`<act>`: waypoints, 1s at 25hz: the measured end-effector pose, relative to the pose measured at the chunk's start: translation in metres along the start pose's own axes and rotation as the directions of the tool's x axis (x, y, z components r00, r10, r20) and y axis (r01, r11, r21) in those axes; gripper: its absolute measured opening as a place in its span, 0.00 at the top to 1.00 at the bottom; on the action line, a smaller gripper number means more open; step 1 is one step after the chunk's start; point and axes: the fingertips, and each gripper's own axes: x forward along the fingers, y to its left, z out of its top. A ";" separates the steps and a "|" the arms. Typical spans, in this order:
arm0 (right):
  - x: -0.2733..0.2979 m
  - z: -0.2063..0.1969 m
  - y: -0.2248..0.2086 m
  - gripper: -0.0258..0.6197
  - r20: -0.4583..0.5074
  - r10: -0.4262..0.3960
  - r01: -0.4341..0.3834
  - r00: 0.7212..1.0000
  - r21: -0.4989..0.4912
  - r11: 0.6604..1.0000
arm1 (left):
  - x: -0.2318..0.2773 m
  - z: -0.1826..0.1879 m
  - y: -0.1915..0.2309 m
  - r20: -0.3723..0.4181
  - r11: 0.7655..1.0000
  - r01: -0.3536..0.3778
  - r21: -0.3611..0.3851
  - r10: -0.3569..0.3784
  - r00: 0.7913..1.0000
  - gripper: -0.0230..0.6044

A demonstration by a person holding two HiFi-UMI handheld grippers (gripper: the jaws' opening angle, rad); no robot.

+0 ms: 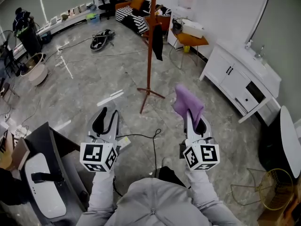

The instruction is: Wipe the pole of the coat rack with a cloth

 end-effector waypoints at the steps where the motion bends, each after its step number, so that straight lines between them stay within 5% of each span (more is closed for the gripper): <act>1: 0.005 0.000 -0.002 0.87 0.000 -0.001 0.001 1.000 0.001 1.000 | 0.006 0.000 0.001 -0.001 1.000 0.002 -0.002 -0.002 1.000 0.70; 25: 0.214 -0.042 -0.146 0.87 -0.043 0.155 -0.151 0.987 0.091 0.984 | 0.250 0.006 -0.024 -0.048 0.994 -0.097 0.050 0.100 0.994 0.70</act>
